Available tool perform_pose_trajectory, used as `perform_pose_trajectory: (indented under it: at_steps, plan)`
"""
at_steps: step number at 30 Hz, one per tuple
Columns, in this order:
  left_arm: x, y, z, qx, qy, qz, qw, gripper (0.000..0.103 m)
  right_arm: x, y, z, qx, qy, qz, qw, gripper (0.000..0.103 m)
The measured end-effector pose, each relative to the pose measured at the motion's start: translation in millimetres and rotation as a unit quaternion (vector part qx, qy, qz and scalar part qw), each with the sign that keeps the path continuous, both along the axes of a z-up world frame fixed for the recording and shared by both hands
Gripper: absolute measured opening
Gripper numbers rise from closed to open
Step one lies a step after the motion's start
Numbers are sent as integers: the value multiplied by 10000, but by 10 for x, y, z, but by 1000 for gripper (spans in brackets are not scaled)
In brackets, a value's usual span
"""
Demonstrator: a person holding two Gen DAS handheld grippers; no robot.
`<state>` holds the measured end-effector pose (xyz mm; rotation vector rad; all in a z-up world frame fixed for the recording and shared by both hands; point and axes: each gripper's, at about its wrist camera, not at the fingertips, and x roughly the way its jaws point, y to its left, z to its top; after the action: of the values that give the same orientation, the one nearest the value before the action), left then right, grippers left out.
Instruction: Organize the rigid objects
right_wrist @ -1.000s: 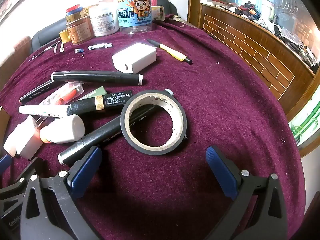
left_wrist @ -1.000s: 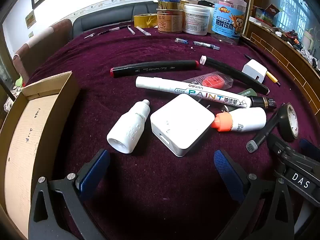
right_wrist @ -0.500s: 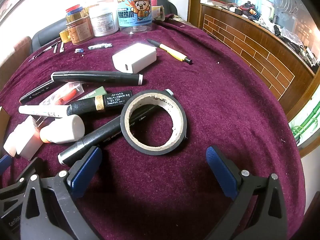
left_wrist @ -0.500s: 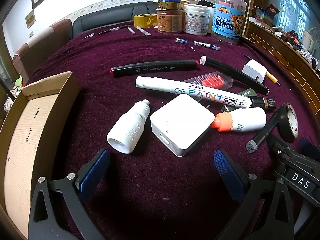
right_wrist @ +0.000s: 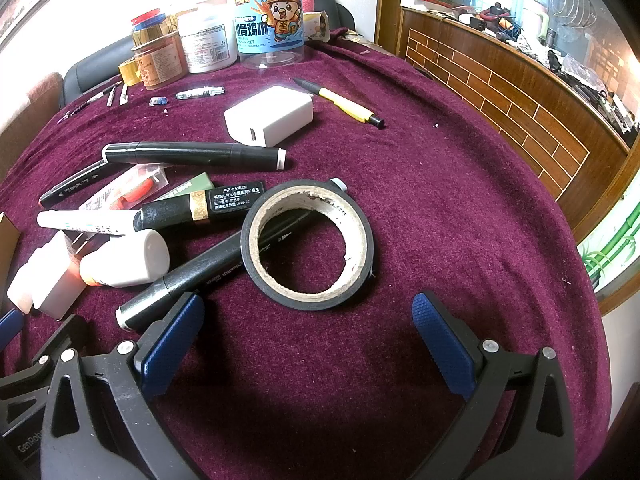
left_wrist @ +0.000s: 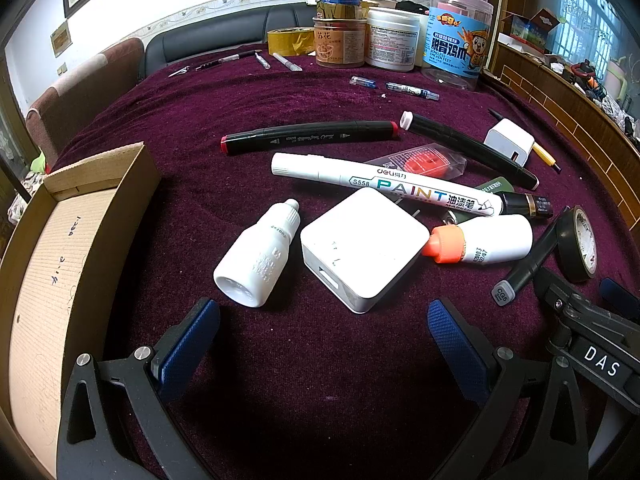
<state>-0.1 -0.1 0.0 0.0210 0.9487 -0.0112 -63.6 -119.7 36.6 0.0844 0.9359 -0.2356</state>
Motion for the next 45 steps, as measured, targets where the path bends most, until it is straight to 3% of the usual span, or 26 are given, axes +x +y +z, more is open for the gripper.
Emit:
perform_pose_trajectory:
  at_steps: [29, 33, 37, 42, 45]
  plan:
    - [-3, 4, 18, 18, 24, 5, 10000, 102, 2, -2, -2, 1, 0, 1, 10000, 103]
    - [-135, 22, 28, 23, 270, -267, 9993, 102, -4, -3, -8, 2, 0, 0, 10000, 103]
    - [-304, 20, 20, 30, 107, -351, 9993, 102, -17, 9, -17, 17, 7, 16, 10000, 103]
    - [-314, 13, 18, 49, 137, -329, 9994, 102, 20, -18, 48, 202, 669, 371, 9969, 103]
    - [-328, 44, 35, -6, 359, -488, 9982, 101, 16, -4, 42, 94, 694, 368, 9969, 103]
